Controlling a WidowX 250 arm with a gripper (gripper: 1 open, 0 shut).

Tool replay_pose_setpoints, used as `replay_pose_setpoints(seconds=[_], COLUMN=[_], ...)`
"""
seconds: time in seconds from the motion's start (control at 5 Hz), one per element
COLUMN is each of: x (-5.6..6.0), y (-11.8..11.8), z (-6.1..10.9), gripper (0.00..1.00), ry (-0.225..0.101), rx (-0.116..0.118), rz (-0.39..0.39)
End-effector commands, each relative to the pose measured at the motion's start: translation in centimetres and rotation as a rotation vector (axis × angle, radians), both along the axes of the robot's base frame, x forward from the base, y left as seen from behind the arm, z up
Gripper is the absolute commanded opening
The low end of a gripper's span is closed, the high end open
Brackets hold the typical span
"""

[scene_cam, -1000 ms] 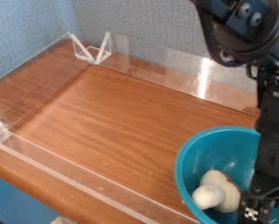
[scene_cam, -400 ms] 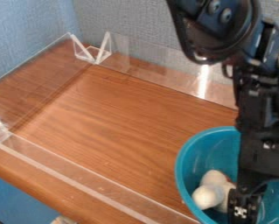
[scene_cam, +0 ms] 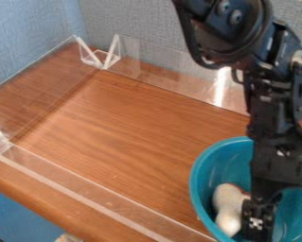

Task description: Put the mushroom in the blue bowl

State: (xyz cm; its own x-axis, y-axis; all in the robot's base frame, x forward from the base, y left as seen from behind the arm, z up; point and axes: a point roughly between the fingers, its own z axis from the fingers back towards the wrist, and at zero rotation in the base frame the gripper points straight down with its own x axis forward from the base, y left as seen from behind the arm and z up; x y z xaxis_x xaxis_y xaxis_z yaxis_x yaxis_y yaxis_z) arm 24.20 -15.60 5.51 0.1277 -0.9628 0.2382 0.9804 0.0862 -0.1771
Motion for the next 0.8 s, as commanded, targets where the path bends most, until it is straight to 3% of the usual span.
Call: replay_pose_setpoints(seconds=[0.0,0.4,0.6], x=[1.7,3.3,3.3], y=[-1.2,-3.1,-2.9], z=[2.0,1.3,1.1], gripper=[1.0,1.0,0.0], ry=[-0.079,-0.076,-0.072], rx=[-0.03,-0.033,-0.028], rz=[0.031,0.075,0.15])
